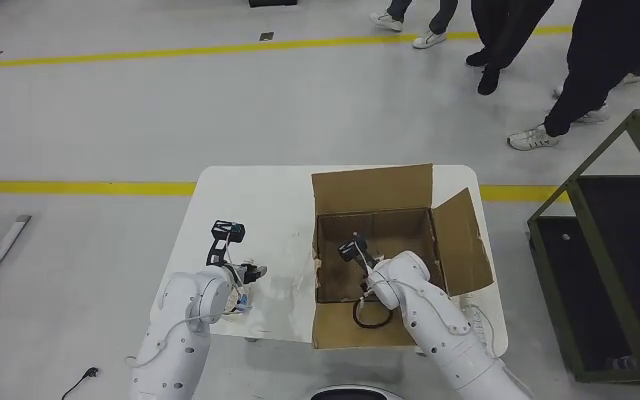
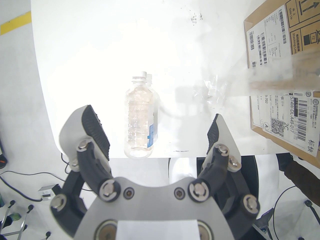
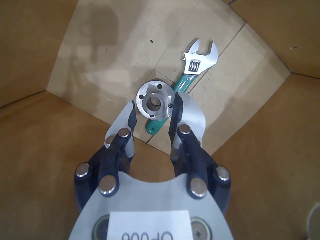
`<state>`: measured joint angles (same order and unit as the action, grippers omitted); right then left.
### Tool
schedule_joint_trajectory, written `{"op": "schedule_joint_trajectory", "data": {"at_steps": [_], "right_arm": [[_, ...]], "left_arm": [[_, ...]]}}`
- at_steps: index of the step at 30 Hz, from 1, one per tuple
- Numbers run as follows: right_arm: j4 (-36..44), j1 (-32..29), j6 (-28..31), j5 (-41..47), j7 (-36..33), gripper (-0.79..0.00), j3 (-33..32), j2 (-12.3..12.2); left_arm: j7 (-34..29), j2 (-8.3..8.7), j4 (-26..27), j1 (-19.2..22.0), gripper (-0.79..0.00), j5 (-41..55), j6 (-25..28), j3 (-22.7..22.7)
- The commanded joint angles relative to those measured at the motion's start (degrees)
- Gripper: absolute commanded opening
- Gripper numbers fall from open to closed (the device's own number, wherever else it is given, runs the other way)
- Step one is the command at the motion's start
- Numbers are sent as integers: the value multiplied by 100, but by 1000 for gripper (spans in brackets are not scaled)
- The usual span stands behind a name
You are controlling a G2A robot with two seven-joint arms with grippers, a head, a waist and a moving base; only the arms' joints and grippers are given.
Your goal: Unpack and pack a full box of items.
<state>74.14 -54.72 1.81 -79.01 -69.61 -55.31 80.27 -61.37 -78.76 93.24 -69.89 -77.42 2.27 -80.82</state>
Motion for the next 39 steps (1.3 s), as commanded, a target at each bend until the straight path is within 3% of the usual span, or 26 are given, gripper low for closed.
{"op": "schedule_joint_trajectory", "data": {"at_steps": [1, 24, 39], "right_arm": [[-124, 53, -10, 3, 20, -431, 45, 21], [-1547, 745, -126, 74, 368, -416, 635, 378], [-1301, 650, -65, -20, 247, -434, 627, 421]], "left_arm": [[0, 0, 0, 0, 0, 0, 0, 0], [0, 0, 0, 0, 0, 0, 0, 0], [0, 0, 0, 0, 0, 0, 0, 0]]}}
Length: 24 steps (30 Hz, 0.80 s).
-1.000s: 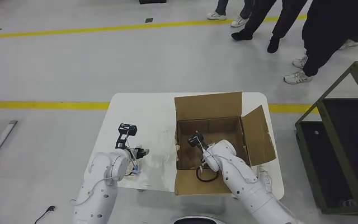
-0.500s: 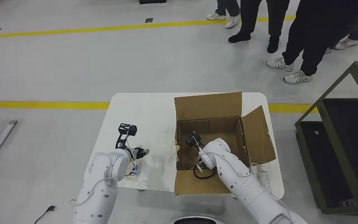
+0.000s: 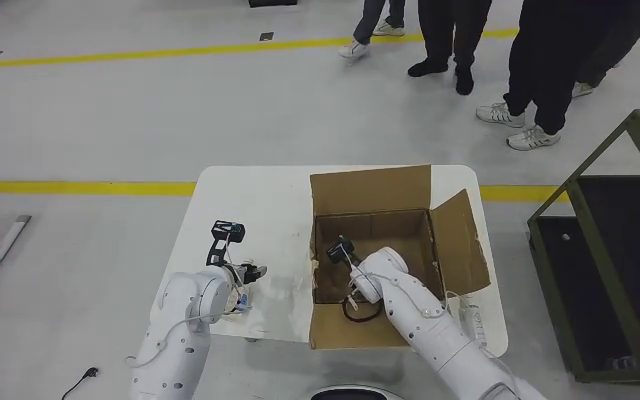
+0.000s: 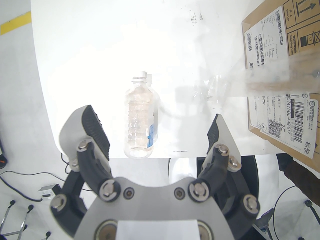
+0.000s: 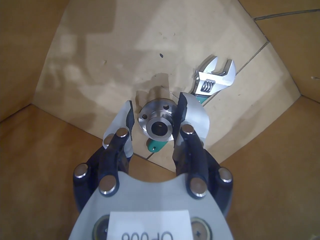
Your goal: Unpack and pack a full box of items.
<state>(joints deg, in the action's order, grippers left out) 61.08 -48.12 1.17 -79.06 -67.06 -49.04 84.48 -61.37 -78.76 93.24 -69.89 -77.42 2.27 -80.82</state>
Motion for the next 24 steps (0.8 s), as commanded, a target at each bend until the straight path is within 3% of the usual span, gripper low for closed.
{"op": "schedule_joint_trajectory", "data": {"at_steps": [1, 17, 20, 23, 24], "right_arm": [[10, -18, -11, -42, -21, -428, 1, 1], [-98, -29, -26, -175, -29, -465, -20, 57], [-134, -14, -20, -193, -23, -536, -14, 72], [-158, -4, -27, -202, -9, -680, -24, 85], [-159, 0, -35, -204, 3, -785, -36, 87]], "left_arm": [[0, 0, 0, 0, 0, 0, 0, 0], [0, 0, 0, 0, 0, 0, 0, 0], [0, 0, 0, 0, 0, 0, 0, 0], [0, 0, 0, 0, 0, 0, 0, 0], [0, 0, 0, 0, 0, 0, 0, 0]]}}
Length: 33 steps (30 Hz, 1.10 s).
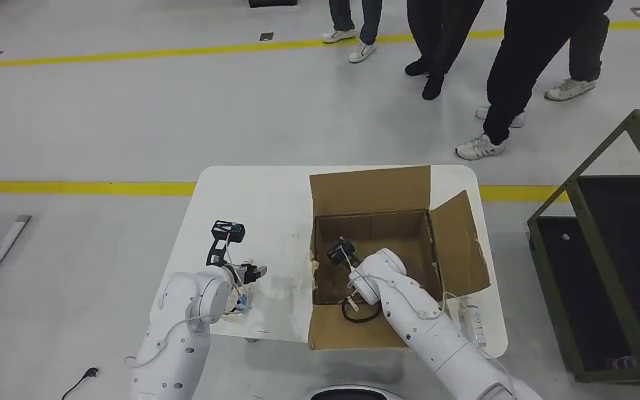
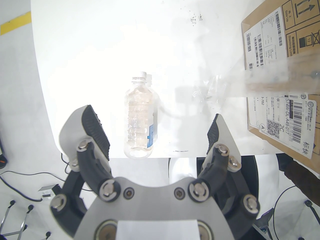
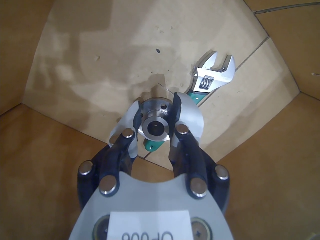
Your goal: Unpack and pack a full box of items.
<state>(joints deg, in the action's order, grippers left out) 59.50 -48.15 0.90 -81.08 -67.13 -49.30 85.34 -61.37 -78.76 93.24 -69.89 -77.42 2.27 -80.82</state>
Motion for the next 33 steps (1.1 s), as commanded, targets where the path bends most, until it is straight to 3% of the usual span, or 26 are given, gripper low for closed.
{"op": "schedule_joint_trajectory", "data": {"at_steps": [1, 21, 26, 28, 30, 33], "right_arm": [[21, 5, -19, 16, 23, -785, -36, 2], [1116, -398, 85, -106, -114, -785, -663, -165], [1567, -618, -105, -314, -110, -754, -793, -209], [1622, -683, -263, -426, -113, -733, -810, -212], [1547, -700, -389, -460, -118, -579, -828, -205], [1317, -647, -456, -332, -61, -533, -899, -188]], "left_arm": [[0, 0, 0, 0, 0, 0, 0, 0], [0, 0, 0, 0, 0, 0, 0, 0], [0, 0, 0, 0, 0, 0, 0, 0], [0, 0, 0, 0, 0, 0, 0, 0], [0, 0, 0, 0, 0, 0, 0, 0], [0, 0, 0, 0, 0, 0, 0, 0]]}}
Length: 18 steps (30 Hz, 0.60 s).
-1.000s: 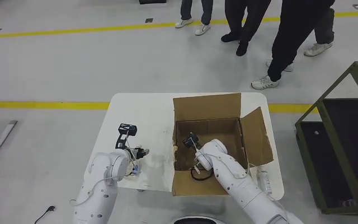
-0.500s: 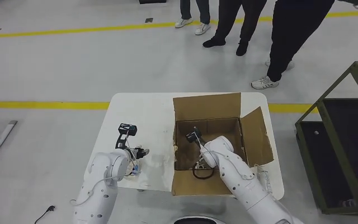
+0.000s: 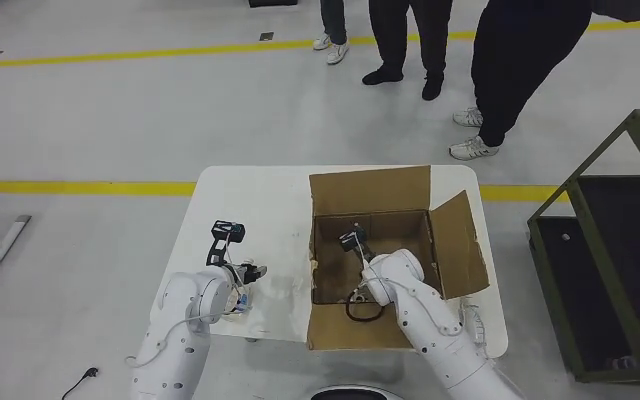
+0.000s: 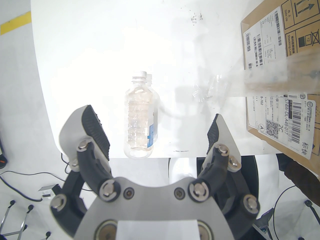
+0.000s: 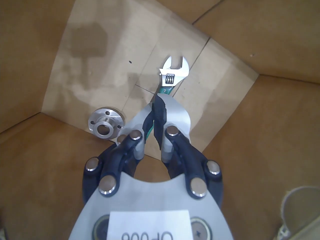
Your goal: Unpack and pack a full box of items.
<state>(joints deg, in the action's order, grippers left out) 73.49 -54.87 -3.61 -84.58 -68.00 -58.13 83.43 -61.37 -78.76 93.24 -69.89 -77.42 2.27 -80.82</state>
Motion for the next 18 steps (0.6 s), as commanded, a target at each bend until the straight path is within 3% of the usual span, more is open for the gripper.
{"op": "schedule_joint_trajectory", "data": {"at_steps": [1, 2, 5, 18], "right_arm": [[-175, 54, -12, 36, 49, -477, -25, 9], [-254, 88, -23, 53, 72, -437, -34, 16], [-462, 179, -14, 185, 140, -422, -69, 38], [-1275, 463, -404, 315, 335, -422, -9, 161]], "left_arm": [[0, 0, 0, 0, 0, 0, 0, 0], [0, 0, 0, 0, 0, 0, 0, 0], [0, 0, 0, 0, 0, 0, 0, 0], [0, 0, 0, 0, 0, 0, 0, 0]]}}
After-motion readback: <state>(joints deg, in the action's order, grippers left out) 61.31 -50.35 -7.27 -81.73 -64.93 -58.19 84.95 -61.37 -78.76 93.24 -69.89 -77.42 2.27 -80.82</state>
